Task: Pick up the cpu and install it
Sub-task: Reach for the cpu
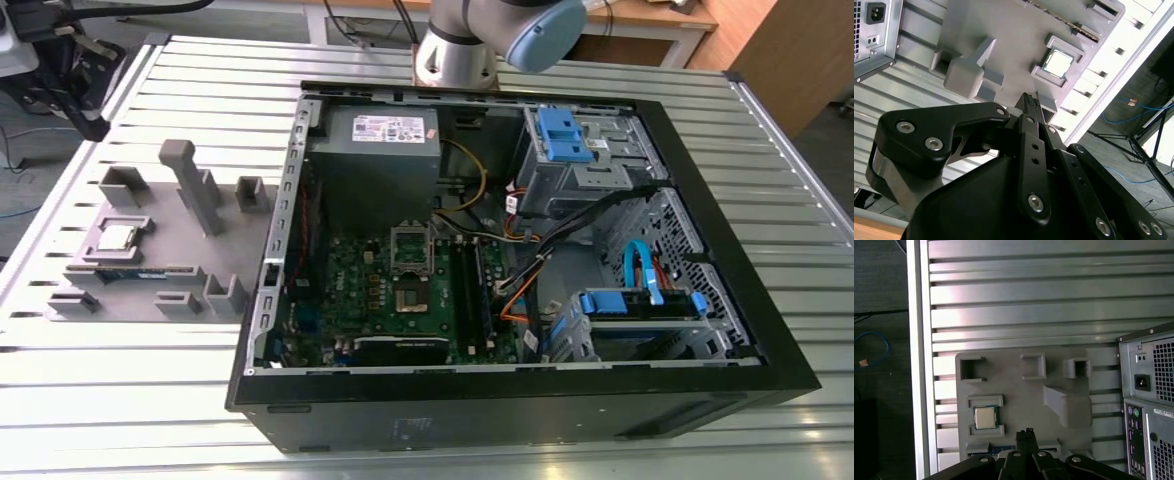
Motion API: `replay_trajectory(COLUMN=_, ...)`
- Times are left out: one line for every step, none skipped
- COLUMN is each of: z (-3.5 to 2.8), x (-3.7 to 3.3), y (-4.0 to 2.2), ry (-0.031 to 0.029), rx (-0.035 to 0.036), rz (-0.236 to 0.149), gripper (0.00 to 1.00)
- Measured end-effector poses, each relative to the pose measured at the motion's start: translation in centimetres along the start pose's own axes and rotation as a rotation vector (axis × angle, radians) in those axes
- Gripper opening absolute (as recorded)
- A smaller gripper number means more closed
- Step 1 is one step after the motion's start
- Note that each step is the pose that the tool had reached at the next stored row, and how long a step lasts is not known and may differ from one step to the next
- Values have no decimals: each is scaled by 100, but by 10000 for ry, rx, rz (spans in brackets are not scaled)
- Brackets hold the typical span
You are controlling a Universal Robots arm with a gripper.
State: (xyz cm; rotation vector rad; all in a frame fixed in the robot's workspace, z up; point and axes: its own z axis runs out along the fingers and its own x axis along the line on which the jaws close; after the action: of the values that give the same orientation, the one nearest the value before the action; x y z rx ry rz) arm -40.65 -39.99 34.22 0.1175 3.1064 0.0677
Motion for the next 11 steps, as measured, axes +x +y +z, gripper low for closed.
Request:
replay_trajectory(z=1, x=5, y=0, ry=0, rx=0, rz=0, gripper=11)
replay_trajectory(z=2, x=10, y=-1, ry=0, rx=0, rz=0, gripper=11)
replay_trajectory(z=2, x=14, y=-1, ry=0, rx=0, rz=0, gripper=11)
replay_trajectory(z=3, x=18, y=-2, ry=1, rx=0, rz=0, gripper=11)
replay_trajectory(z=3, x=22, y=-2, ry=1, rx=0, rz=0, gripper=11)
replay_trajectory(z=4, x=25, y=-2, ry=0, rx=0, rz=0, gripper=11)
replay_trajectory(z=4, x=28, y=-3, ry=1, rx=0, rz=0, gripper=11)
replay_trajectory(z=5, x=32, y=-3, ry=1, rx=0, rz=0, gripper=11)
replay_trajectory(z=6, x=36, y=-3, ry=1, rx=0, rz=0, gripper=11)
replay_trajectory(z=7, x=40, y=-4, ry=1, rx=0, rz=1, gripper=11)
replay_trajectory(z=8, x=45, y=-4, ry=1, rx=0, rz=1, gripper=11)
